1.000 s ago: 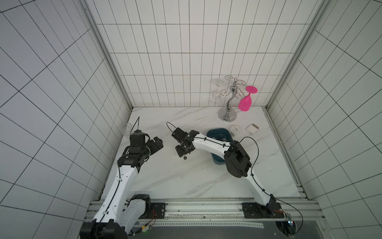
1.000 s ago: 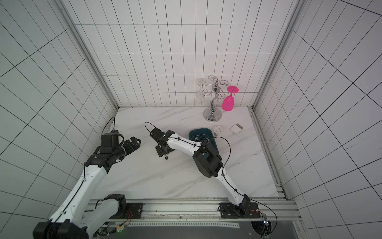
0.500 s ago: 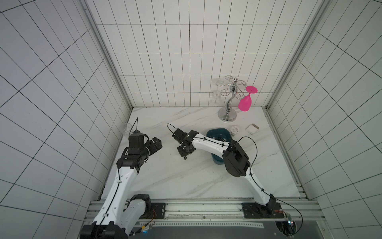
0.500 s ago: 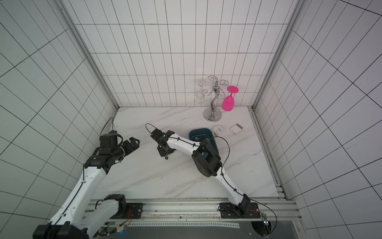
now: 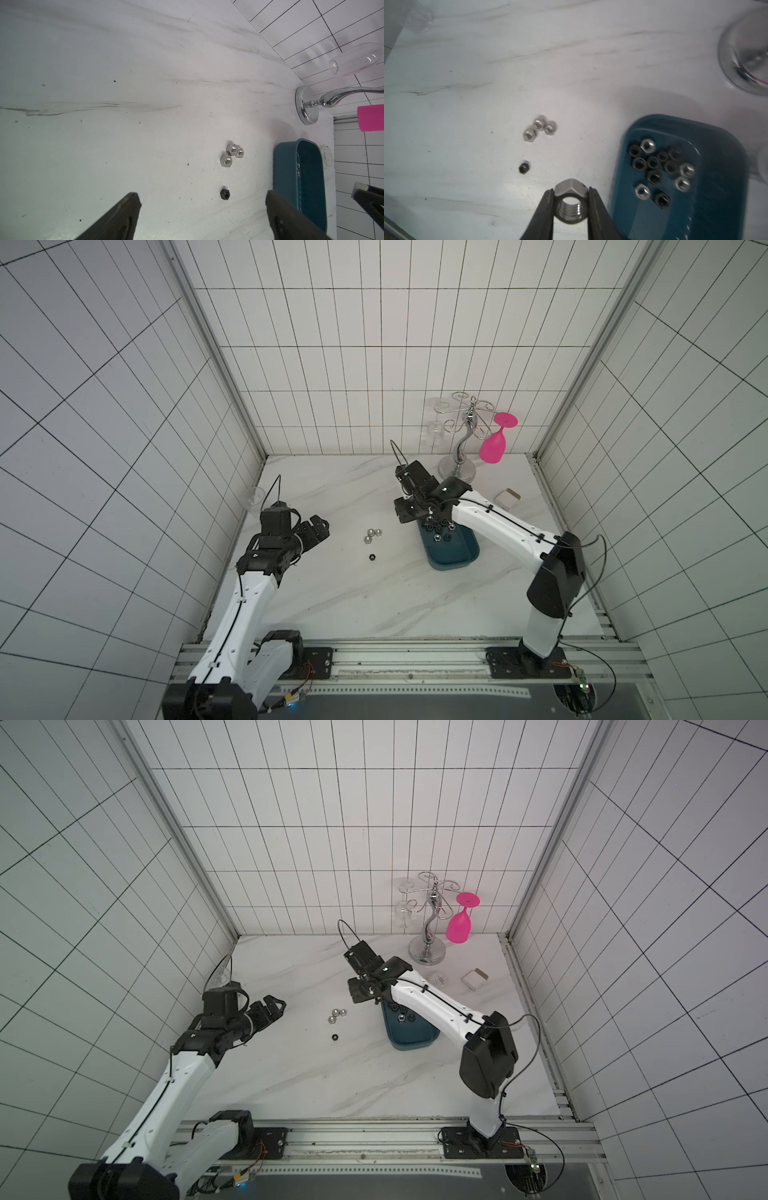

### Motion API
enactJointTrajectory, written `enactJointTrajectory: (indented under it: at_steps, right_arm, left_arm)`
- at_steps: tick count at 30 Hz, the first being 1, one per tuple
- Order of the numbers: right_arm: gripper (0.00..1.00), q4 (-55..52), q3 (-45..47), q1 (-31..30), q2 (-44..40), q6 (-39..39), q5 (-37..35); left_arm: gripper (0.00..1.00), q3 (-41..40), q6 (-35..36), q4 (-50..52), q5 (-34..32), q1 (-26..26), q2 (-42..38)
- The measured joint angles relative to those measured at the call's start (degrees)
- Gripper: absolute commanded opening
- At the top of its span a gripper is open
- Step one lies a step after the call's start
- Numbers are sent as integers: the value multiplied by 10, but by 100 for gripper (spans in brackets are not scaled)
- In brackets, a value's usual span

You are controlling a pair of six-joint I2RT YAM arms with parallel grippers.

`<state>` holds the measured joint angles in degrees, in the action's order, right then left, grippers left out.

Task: Put the nuts on the desktop into the storage box
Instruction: Place the nut in the storage box.

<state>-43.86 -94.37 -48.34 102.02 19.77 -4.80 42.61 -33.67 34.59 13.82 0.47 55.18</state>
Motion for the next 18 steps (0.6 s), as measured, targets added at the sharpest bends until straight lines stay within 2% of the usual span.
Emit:
enactJointTrajectory:
  at_steps: [3, 8, 12, 18]
  right_arm:
    - [20, 5, 100, 66, -52, 0, -1]
    - [20, 2, 210, 148, -62, -2, 9]
    - [20, 4, 247, 172, -59, -9, 23]
    - [20, 33, 252, 187, -23, -18, 35]
  left_arm:
    - [98, 0, -4, -3, 7, 0, 5]
    - [98, 0, -14, -16, 13, -6, 17]
    - [98, -1, -17, -25, 13, -16, 28]
    - [98, -1, -17, -31, 12, -23, 40]
